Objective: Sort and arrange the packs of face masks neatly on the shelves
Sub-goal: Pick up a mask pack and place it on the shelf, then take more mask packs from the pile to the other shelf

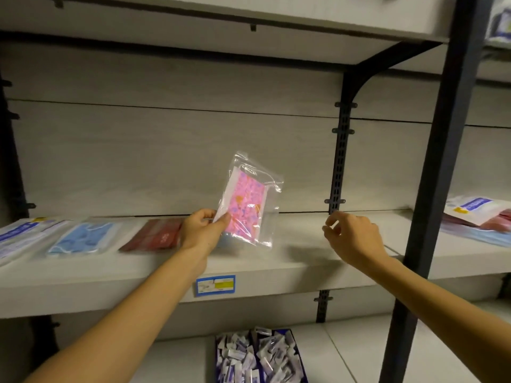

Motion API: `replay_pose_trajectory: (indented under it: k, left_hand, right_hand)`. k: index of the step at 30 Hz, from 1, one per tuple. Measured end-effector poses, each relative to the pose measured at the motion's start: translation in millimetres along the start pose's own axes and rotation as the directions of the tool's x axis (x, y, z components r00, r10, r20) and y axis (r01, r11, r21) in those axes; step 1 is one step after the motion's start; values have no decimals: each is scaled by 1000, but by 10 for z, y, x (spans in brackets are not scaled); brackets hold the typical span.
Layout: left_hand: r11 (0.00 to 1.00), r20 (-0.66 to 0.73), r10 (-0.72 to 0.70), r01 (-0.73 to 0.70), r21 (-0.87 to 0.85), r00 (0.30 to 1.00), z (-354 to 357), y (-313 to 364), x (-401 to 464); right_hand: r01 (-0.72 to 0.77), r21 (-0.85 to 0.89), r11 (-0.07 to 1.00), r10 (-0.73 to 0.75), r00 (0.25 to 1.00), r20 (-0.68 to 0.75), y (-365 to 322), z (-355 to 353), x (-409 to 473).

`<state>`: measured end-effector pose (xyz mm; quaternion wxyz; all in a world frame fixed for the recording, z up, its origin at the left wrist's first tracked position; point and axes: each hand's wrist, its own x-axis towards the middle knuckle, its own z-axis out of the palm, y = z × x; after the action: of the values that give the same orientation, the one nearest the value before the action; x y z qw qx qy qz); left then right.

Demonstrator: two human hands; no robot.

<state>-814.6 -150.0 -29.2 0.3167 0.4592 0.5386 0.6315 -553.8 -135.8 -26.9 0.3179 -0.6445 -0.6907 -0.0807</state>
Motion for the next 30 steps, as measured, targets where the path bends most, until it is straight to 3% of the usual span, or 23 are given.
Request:
replay_pose_trajectory:
  k: [9, 16, 24, 30]
  left_hand:
    - [941, -130, -9, 52, 334, 991, 728, -172, 165]
    - [687, -128, 90, 31, 726, 988, 1034, -156, 113]
    - [341, -55, 161, -3, 940, 985, 1058, -153, 32]
    - [326, -11, 192, -53, 944, 981, 994, -126, -8]
  right_hand:
    - [38, 135, 990, -50, 996, 80, 461, 139, 454]
    - [33, 155, 987, -62, 981, 183, 513, 161, 724]
    - [69, 183, 981, -110, 967, 228, 505, 246, 782]
    - [84, 185, 979, -124, 969, 214, 518, 225, 740]
